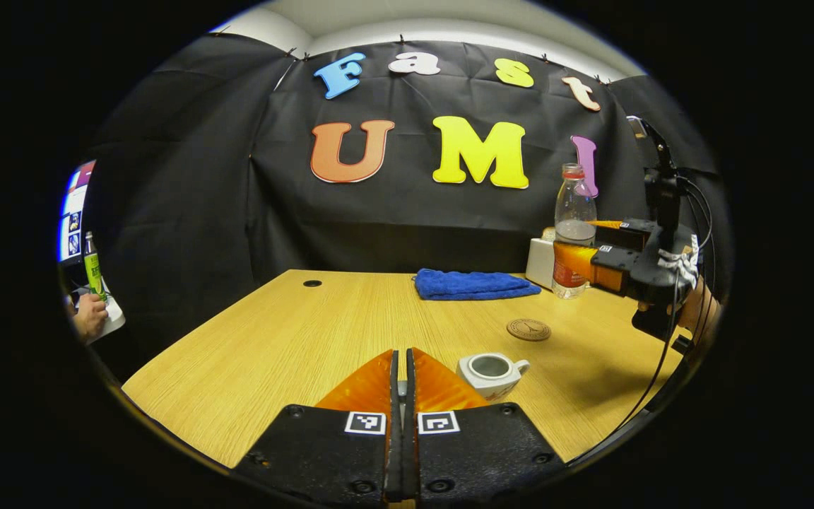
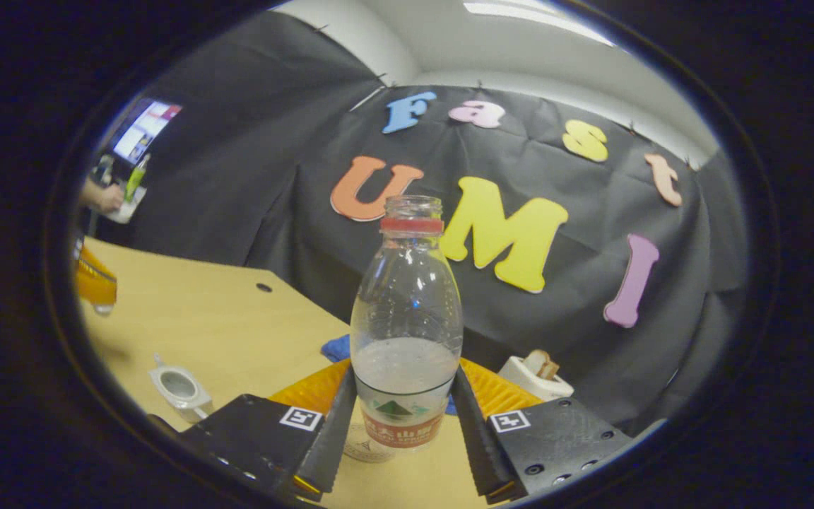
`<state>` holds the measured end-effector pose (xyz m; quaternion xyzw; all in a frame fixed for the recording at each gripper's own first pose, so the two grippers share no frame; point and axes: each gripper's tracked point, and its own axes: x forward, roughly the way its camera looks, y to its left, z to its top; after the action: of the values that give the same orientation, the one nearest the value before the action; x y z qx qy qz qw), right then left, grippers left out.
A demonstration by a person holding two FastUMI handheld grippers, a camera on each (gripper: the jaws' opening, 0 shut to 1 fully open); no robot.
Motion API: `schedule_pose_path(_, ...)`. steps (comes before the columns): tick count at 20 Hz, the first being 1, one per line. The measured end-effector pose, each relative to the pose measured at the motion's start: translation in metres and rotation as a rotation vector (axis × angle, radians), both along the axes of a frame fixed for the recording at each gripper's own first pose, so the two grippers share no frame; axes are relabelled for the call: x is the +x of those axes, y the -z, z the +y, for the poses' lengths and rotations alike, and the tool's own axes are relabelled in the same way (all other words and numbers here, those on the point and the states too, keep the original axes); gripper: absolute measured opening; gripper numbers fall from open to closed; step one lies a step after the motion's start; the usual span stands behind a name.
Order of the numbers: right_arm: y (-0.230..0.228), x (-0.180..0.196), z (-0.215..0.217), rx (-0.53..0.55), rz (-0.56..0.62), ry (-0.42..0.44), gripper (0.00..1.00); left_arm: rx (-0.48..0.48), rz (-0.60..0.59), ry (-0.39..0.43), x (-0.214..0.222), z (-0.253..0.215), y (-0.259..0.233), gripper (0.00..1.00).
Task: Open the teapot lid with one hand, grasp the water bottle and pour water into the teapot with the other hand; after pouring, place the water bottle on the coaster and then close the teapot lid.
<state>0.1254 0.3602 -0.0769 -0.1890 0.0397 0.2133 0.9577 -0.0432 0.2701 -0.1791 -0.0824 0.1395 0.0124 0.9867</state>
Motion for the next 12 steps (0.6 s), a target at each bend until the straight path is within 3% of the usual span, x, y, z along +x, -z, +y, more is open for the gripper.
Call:
schedule_pose_path(2,0.014,0.010,-0.004,0.166,0.114,0.022,0.72,0.008,0.003,-0.011,0.003,-0.003,-0.001,0.02)
schedule_pose_path(5,0.049,0.034,-0.015,0.306,0.311,0.082,0.72,0.068,0.005,-0.037,0.007,-0.003,0.000,0.03)
schedule_pose_path(8,0.066,0.055,-0.023,0.308,0.371,0.133,0.71,0.088,0.002,-0.032,0.008,-0.009,-0.002,0.02)
schedule_pose_path(12,0.074,0.061,-0.014,0.254,0.340,0.107,0.71,0.095,0.003,-0.033,0.012,-0.014,-0.002,0.02)
